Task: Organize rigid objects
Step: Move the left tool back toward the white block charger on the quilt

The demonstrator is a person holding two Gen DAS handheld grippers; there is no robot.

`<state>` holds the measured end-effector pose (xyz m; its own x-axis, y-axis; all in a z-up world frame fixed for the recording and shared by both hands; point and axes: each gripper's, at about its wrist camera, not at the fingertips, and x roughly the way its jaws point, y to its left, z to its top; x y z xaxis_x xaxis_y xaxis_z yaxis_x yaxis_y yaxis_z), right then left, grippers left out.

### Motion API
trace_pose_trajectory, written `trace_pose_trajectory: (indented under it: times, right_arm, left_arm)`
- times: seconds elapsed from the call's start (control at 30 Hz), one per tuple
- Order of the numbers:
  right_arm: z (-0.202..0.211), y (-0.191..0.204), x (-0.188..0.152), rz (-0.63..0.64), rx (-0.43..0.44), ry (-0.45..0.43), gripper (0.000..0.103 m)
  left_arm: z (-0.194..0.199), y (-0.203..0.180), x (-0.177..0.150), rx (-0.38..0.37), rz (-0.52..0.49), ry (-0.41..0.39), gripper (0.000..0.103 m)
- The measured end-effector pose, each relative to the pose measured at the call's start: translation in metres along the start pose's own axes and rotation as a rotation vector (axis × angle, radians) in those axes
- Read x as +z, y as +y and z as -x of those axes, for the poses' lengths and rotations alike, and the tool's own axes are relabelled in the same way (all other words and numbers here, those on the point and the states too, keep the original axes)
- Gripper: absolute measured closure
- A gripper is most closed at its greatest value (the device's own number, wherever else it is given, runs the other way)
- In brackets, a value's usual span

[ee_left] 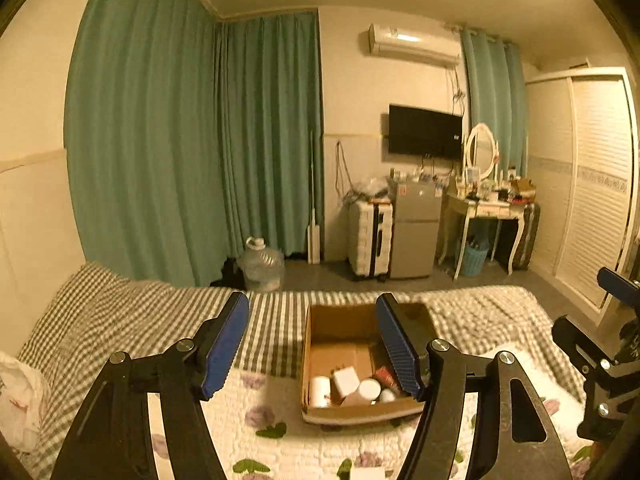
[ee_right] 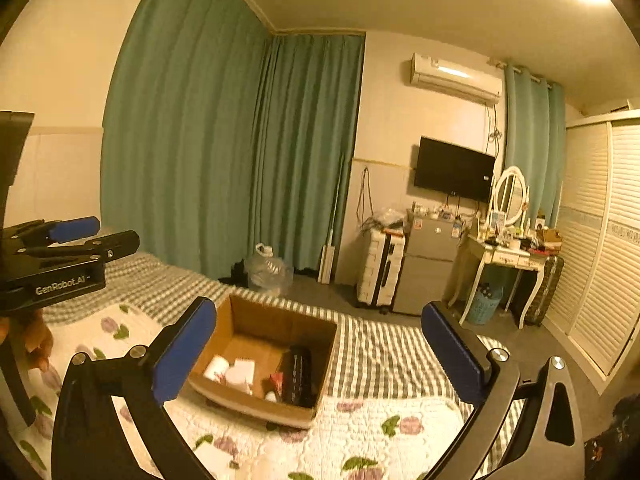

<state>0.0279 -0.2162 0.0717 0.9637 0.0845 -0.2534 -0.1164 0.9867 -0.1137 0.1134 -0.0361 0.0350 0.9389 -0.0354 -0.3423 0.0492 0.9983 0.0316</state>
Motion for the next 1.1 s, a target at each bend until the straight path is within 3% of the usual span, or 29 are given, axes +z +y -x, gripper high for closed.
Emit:
trace_pose_trajectory:
  times: [0.17,0.73,0.93,1.1]
  right_arm:
    - [-0.021,-0.001,-0.035,-0.025,0.03,0.148,0.0]
    - [-0.075,-0.018,-0.137,-0.162,0.091,0.327,0.0]
    - [-0.098,-0.007,-0.176,-0.128,0.097,0.424,0.0]
    - [-0.114,-0.005,-0.2,-0.136,0.114,0.509,0.016]
  left_arm:
    - [-0.022,-0.008,-0.03,-0.008,-0.008,0.081,0.034]
    - [-0.095,-0.041,-0.149,-0.096,-0.056,0.424,0.034]
    - [-0.113,-0.046,-0.186,-0.113,-0.079,0.531,0.034]
    - [-0.12,-0.055,-0.213,-0.146,-0.099,0.607,0.034]
